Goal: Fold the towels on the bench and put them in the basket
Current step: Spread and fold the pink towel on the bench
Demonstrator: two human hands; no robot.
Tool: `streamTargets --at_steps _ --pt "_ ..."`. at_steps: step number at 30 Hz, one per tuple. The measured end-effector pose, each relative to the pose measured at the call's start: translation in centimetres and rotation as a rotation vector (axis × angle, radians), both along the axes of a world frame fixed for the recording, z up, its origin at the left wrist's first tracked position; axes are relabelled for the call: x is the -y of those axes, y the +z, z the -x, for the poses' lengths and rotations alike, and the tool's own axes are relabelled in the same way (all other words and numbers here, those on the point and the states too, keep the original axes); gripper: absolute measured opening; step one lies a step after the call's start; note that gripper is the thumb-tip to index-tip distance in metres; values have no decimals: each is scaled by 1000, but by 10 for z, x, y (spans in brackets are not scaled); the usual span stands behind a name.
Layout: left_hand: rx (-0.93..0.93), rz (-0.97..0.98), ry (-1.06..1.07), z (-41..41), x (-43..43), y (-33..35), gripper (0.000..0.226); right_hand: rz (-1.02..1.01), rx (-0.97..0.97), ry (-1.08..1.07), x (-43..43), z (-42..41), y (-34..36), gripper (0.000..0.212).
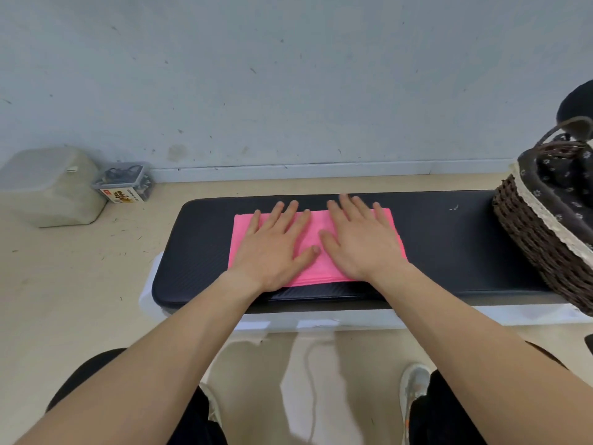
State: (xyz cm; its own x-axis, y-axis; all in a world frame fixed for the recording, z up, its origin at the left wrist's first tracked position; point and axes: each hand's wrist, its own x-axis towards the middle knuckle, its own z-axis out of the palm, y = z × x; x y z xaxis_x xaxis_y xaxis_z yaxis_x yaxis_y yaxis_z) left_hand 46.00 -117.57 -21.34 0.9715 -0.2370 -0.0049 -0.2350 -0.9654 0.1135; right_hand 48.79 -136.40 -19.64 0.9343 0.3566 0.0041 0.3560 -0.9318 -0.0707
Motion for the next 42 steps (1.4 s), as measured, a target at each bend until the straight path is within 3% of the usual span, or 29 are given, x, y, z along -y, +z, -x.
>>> streamTargets --at_steps 3,7,10,14,17,23,26,33,38,42 --pt "-80 -39 15 7 -4 -6 80 -21 -154 84 -6 5 -12 69" --pt "-92 -50 79 11 -33 -3 77 40 -208 12 14 1 -16 70" --pt "-109 8 223 11 -63 2 76 53 -164 36 19 -1 -9 72" --pt "21 73 500 12 -75 15 69 -169 -119 236 13 -3 12 63" --pt "-36 49 630 13 -73 20 66 -195 -167 303 9 -4 20 60" --pt "-131 203 501 12 -60 30 31 -199 -251 300 7 -10 15 67" --pt "-105 467 518 8 -62 35 21 -217 -271 305 6 -13 15 65" --pt "-72 1137 572 -5 -76 68 30 -230 -266 334 -13 -11 14 66" --pt "21 1166 463 -15 -49 92 26 -226 -208 379 -39 -6 7 66" --pt "9 988 333 -22 -15 92 22 -420 -173 300 -12 -4 21 39"
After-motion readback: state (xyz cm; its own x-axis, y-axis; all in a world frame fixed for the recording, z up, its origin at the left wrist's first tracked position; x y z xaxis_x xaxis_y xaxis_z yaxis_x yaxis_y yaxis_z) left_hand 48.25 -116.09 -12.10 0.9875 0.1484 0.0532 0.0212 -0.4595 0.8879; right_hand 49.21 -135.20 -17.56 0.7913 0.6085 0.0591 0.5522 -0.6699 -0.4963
